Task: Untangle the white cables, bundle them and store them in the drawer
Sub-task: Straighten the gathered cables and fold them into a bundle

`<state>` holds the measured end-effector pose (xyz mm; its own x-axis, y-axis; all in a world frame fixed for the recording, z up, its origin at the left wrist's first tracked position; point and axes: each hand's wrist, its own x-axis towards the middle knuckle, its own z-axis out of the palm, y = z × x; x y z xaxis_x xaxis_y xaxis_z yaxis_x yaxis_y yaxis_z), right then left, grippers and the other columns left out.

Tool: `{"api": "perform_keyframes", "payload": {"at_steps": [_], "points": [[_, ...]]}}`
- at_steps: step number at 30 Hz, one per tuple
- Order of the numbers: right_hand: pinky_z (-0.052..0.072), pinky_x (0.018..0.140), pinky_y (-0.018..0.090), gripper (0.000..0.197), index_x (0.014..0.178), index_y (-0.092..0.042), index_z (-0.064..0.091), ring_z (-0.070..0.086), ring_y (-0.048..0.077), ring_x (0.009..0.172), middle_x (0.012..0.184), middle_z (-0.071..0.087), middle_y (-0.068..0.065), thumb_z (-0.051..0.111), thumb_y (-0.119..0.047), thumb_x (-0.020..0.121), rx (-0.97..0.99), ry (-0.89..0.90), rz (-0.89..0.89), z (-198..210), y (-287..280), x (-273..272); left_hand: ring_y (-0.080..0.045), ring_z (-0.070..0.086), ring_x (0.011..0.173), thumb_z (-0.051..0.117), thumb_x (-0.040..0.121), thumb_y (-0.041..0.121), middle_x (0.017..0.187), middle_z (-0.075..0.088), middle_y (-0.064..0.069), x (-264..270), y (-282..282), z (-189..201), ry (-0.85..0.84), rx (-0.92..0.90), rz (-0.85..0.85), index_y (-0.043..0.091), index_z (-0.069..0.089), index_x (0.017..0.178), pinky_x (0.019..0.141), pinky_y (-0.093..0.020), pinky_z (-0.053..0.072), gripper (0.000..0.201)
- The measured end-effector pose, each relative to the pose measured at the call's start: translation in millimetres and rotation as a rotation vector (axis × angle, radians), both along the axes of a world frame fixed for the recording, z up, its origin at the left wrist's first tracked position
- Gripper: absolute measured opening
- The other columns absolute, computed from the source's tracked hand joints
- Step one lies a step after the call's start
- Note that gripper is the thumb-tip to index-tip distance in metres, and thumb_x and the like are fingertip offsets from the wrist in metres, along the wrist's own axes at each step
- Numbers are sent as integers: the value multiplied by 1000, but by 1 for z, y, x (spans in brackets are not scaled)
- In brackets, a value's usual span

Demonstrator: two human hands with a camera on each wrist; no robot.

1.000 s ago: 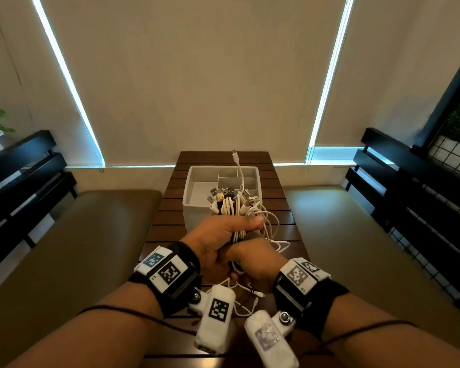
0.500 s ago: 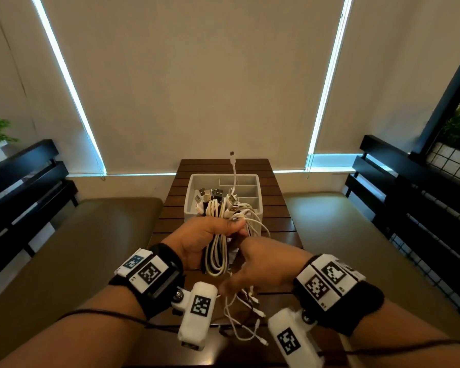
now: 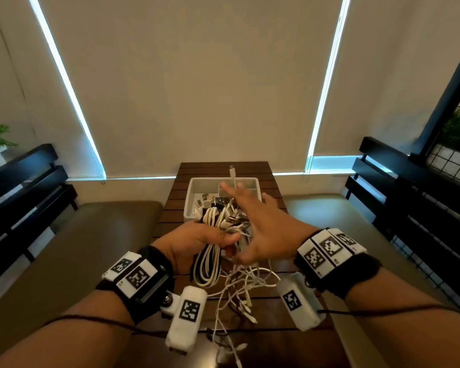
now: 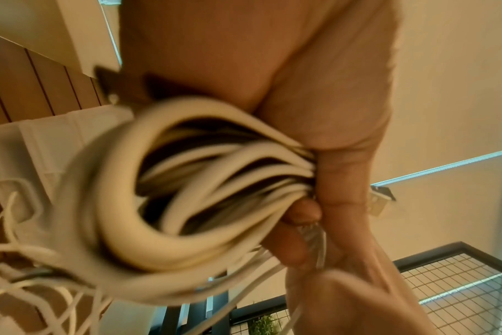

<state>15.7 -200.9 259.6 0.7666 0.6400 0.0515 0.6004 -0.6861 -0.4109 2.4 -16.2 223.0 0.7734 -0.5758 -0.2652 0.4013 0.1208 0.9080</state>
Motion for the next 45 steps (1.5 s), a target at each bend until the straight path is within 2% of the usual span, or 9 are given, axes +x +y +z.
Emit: {"api": "perform_keyframes", "payload": {"at_steps": [4,7,9,15,20,28,39,42,45], "points": [[-7,118,53,106,149,-35,17,15,11,145,160,14,0,79,-54,64,-14,-70,-47,-3,8,11,-22,65,75,61,83,6,82,68,-12,1,2,0,-66,-37,9,3,70,92,77,-35,55,13],[42,107,36,85,137,-28,44,54,-3,112,127,60,-10,87,-33,63,194,91,12,-3,6,18,-21,60,63,61,82,7,70,57,-10,1,2,-1,-120,7,25,5,68,82,68,-33,54,7],[52,86,21,71,128,-26,52,63,-2,94,108,67,-12,86,-28,65,271,173,11,-7,2,21,-23,61,61,65,79,11,66,55,-11,2,4,-3,-91,23,58,3,66,81,66,-35,55,8],[52,74,31,18,100,-26,58,62,11,82,92,66,-6,67,-25,85,208,41,-24,-16,-4,22,-19,55,51,69,75,19,57,54,-5,5,2,-6,-90,59,103,15,72,69,57,-31,51,8],[52,64,38,39,116,-27,46,64,19,64,82,71,7,67,-11,86,534,421,-57,-26,-9,25,-19,52,48,72,73,17,57,53,-7,8,1,-10,-104,33,160,7,67,84,52,-30,49,15],[40,53,20,25,78,-29,54,53,3,54,67,61,-6,62,-53,82,285,110,-156,-18,-12,28,-19,51,49,72,79,18,57,52,-7,10,2,-10,-188,34,235,15,72,76,52,-31,48,4],[36,53,17,34,69,-35,55,49,-1,49,54,55,-18,40,-44,98,411,166,-42,-18,-16,22,-15,49,46,68,83,17,53,53,-1,4,-8,2,-316,108,311,5,66,87,49,-28,46,12],[41,51,26,38,66,-26,60,48,10,49,56,53,-11,45,-45,96,559,320,-88,-23,-13,22,-17,49,46,72,77,24,52,50,-3,3,-9,-2,-292,124,299,-4,61,102,49,-29,47,39],[37,45,23,46,69,-14,56,40,10,43,50,46,-9,45,-52,92,636,479,-115,-24,-9,19,-18,49,46,72,77,25,54,49,-5,3,-7,-3,-260,87,304,4,63,96,50,-29,46,30]]}}
